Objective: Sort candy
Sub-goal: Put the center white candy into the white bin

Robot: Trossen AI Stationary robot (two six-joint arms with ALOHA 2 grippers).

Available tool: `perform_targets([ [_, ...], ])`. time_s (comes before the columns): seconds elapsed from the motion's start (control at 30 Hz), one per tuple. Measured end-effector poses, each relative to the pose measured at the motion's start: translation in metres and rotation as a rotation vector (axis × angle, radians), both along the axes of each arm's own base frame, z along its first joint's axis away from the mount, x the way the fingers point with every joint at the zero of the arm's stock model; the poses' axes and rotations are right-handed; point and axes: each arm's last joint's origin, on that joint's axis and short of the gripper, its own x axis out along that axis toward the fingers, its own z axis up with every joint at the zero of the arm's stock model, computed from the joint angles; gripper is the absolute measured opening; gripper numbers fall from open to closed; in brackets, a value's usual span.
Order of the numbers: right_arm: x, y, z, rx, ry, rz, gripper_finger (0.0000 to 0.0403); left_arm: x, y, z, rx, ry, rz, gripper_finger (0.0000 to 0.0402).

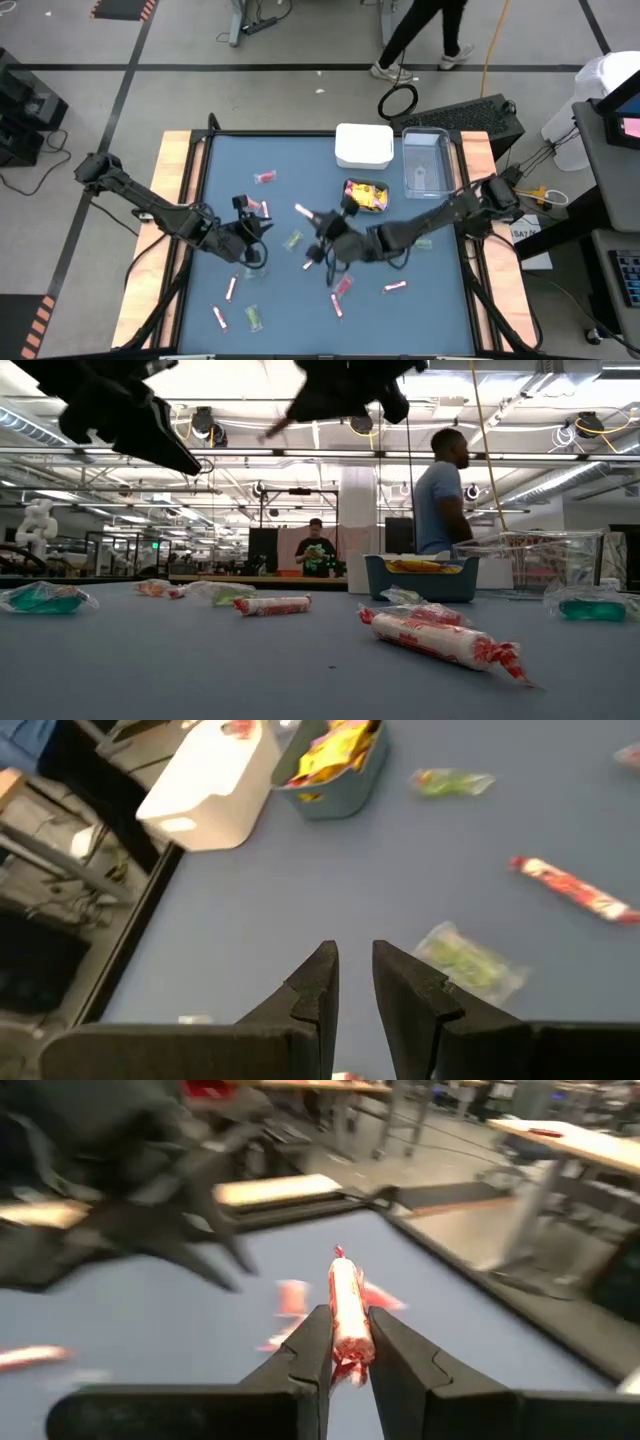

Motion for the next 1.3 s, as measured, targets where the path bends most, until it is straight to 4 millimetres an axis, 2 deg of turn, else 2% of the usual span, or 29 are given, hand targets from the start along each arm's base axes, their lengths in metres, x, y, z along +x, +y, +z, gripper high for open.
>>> perform_targets([
  [0.23,-0.007,-0.07,0.014,-0.108,0.188,-0.11,0.005,0.005,0.018,-0.001,0.058,0.043,0.047,0.0073],
  [0.43,-0.027,-0.136,0.024,-0.058,0.312,-0.195,0.005,0.01,0.035,-0.003,-0.001,0.051,0.101,0.0073],
  [0.67,-0.057,-0.209,0.016,0.119,0.451,-0.263,0.005,0.008,0.045,-0.016,-0.053,0.042,0.169,0.0073],
  [0.8,-0.069,-0.247,0.002,0.222,0.521,-0.262,0.005,0.007,0.05,-0.024,-0.077,0.001,0.201,0.0073],
  [1.03,-0.082,-0.289,-0.022,0.34,0.573,-0.2,0.005,0.007,0.055,-0.025,-0.141,-0.039,0.274,0.0073],
  [1.2,-0.084,-0.306,-0.042,0.381,0.618,-0.214,0.005,0.007,0.055,-0.026,-0.171,-0.053,0.299,0.0073],
  [1.3,-0.082,-0.309,-0.055,0.41,0.639,-0.217,0.0052,0.008,0.054,-0.026,-0.188,-0.048,0.286,0.0073],
])
